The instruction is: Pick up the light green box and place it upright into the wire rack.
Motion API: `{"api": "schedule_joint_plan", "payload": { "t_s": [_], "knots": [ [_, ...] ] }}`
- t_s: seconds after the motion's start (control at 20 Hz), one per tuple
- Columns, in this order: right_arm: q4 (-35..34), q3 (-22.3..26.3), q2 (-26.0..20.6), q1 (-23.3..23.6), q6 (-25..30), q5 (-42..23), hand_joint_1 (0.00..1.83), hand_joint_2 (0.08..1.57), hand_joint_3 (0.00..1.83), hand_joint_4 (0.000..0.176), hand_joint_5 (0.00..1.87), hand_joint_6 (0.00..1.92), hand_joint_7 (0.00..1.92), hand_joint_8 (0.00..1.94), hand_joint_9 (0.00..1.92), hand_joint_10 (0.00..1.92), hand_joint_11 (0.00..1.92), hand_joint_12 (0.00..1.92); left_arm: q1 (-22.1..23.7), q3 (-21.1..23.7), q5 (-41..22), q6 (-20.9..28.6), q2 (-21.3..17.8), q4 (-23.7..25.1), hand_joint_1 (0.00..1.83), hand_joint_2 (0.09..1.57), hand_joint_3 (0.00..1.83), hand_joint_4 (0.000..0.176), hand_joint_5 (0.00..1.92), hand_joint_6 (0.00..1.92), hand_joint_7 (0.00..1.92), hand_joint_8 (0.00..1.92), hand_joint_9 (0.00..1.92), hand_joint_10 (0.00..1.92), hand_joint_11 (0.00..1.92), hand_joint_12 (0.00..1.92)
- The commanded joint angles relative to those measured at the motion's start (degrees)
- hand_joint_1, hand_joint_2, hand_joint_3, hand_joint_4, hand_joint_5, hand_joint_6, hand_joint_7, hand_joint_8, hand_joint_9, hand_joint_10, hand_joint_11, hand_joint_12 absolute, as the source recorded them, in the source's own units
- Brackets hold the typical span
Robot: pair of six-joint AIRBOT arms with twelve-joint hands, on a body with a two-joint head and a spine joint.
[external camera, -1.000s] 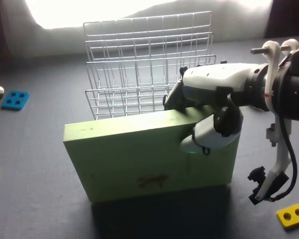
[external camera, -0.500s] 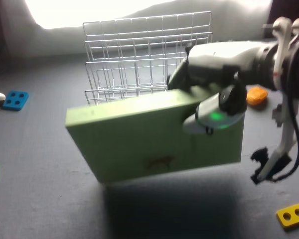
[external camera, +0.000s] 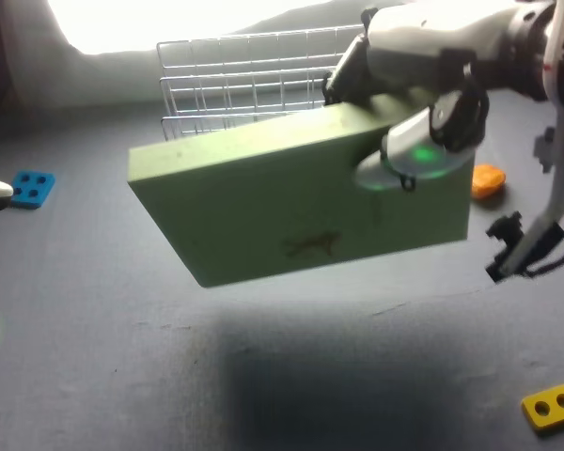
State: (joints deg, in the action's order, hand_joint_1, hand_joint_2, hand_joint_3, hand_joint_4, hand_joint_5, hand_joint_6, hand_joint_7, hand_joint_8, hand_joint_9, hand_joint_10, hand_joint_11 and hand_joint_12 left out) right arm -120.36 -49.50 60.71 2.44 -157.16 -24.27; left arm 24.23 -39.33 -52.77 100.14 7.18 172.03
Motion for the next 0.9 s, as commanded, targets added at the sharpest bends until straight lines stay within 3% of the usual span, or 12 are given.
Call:
{"api": "schedule_joint_plan", "payload": {
  "t_s": [0.0,0.3,0.35,0.5,0.65,0.85],
  "knots": [
    [2.21,-0.42,0.0,1.96,0.21,4.05,1.36,1.17,0.0,0.0,0.89,1.04,0.89,1.17,0.73,1.48,0.45,1.81,1.5,0.06,5.73,-0.26,0.45,0.55,0.49,1.28,0.0,0.015,0.18,0.0,0.17,0.0,0.2,0.01,0.0,0.63],
    [2.6,-3.33,1.36,4.15,0.58,7.7,1.35,1.16,0.0,0.0,0.96,0.96,0.87,1.2,0.73,1.5,0.45,1.84,1.51,0.53,5.88,-0.6,0.03,0.55,0.53,1.27,0.0,0.014,0.16,0.0,0.13,0.0,0.19,0.0,0.0,0.64],
    [6.3,-4.0,1.67,4.3,3.39,8.46,1.24,1.16,0.0,0.0,0.96,0.98,0.85,1.29,0.68,1.42,0.46,1.8,1.23,0.74,5.88,-0.59,-0.12,0.55,0.52,1.27,0.0,0.018,0.16,0.0,0.17,0.01,0.22,0.01,0.0,0.77],
    [15.9,-5.1,2.28,4.34,11.24,9.39,1.35,1.16,0.0,0.0,0.95,0.97,0.87,1.21,0.73,1.49,0.48,1.79,1.31,1.63,5.88,-0.59,-0.36,0.55,0.54,1.27,0.0,0.018,0.16,0.01,0.17,0.0,0.23,0.01,0.0,0.81],
    [20.17,-5.34,2.42,4.14,16.8,9.87,1.35,1.16,0.0,0.0,0.95,0.96,0.87,1.22,0.73,1.5,0.48,1.8,1.97,2.03,5.88,-0.59,-0.47,0.55,0.53,1.27,0.0,0.019,0.16,0.0,0.16,0.0,0.22,0.0,0.0,0.81],
    [38.4,-6.79,2.74,2.74,36.77,8.83,1.35,1.16,0.0,0.0,0.95,0.96,0.87,1.22,0.73,1.5,0.48,1.8,2.28,2.22,5.88,-0.59,-0.46,0.55,0.53,1.27,0.0,0.019,0.15,0.0,0.15,0.0,0.22,0.0,0.0,0.8]
  ]
}}
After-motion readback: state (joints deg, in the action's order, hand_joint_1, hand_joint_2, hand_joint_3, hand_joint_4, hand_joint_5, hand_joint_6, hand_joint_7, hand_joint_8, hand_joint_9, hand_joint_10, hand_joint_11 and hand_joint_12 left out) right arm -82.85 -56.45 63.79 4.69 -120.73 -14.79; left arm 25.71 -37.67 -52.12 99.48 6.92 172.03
